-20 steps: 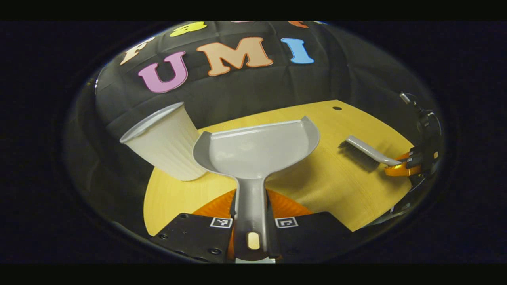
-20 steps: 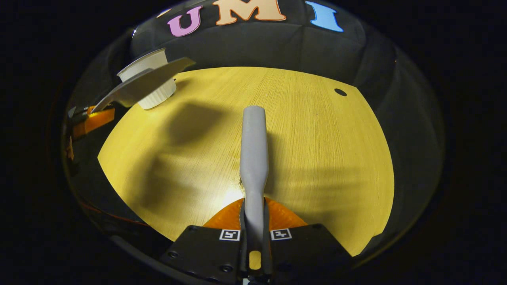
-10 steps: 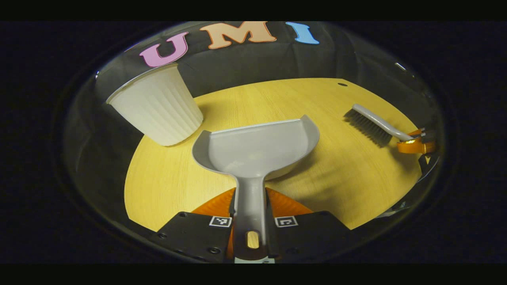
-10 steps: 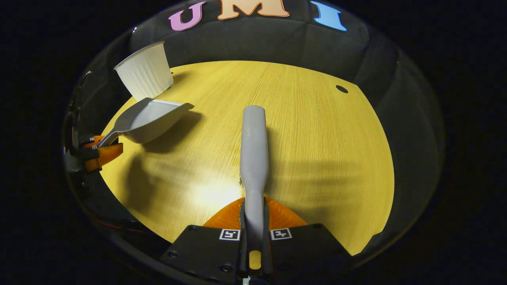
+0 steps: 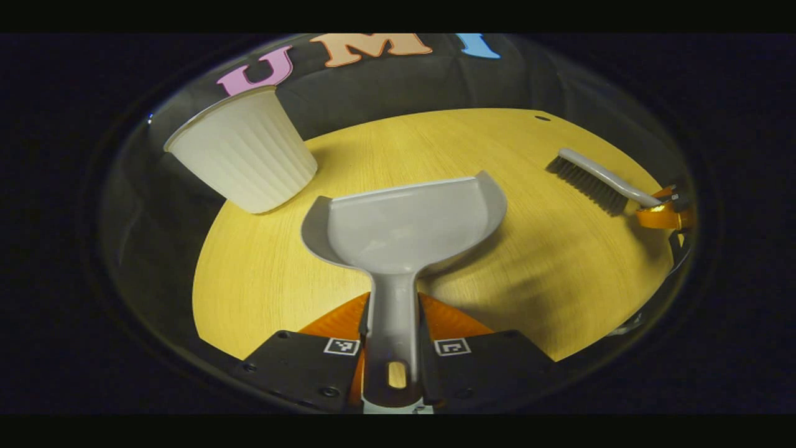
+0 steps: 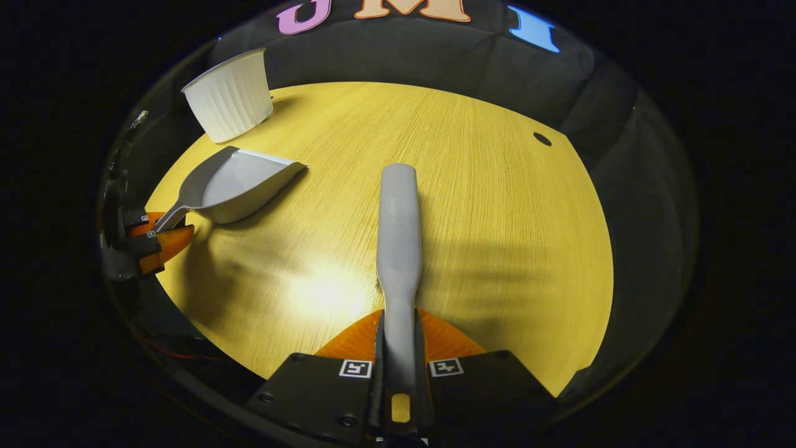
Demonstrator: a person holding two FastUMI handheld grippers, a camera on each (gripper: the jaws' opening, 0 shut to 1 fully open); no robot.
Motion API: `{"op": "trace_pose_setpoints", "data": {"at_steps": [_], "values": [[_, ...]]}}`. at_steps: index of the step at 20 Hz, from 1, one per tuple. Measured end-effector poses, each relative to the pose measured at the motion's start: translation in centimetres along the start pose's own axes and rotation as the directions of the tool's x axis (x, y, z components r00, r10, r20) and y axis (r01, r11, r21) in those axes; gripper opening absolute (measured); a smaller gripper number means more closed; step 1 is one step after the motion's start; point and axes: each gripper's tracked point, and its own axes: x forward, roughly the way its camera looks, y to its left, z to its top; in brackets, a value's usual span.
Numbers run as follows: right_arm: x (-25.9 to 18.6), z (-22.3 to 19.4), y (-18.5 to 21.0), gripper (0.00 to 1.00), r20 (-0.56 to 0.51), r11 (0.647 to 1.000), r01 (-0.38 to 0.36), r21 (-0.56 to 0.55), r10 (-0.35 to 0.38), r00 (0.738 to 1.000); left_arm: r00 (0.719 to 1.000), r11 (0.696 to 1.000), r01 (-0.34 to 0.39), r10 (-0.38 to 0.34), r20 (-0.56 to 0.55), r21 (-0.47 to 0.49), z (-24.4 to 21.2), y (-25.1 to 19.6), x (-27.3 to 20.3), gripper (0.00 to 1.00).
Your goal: Pick up the small broom and dustpan from the desktop, sweep the trash into the dustpan with the broom, and then empty the trash into the garbage bin.
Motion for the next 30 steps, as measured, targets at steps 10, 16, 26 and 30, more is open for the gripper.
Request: {"op": "trace_pose_setpoints", "data": {"at_steps": [10, 16, 26, 30], "values": [[-3.8, 2.8, 0.6, 0.33, 0.124, 0.999, -0.034, 0.032, 0.030, 0.992, 0.981, 0.998, -0.057, 0.051, 0.187, 0.026, 4.7, 0.1, -3.5, 0.88], [-14.4, 12.8, 0.7, 0.91, 0.621, 0.995, -0.081, 0.064, 0.023, 0.783, 0.794, 0.979, -0.121, 0.193, 0.576, -0.161, 16.0, 2.1, -14.4, 0.95], [-27.7, 18.5, -0.4, 0.94, 0.873, 0.979, -0.001, 0.206, -0.184, 0.453, 0.492, 0.959, -0.089, 0.276, 0.826, -0.267, 22.5, 5.0, -27.6, 0.92], [-28.9, 18.8, 0.9, 0.94, 0.882, 0.970, 0.002, 0.244, -0.223, 0.414, 0.482, 0.962, -0.046, 0.259, 0.837, -0.270, 22.5, 6.3, -27.8, 0.92]]}}
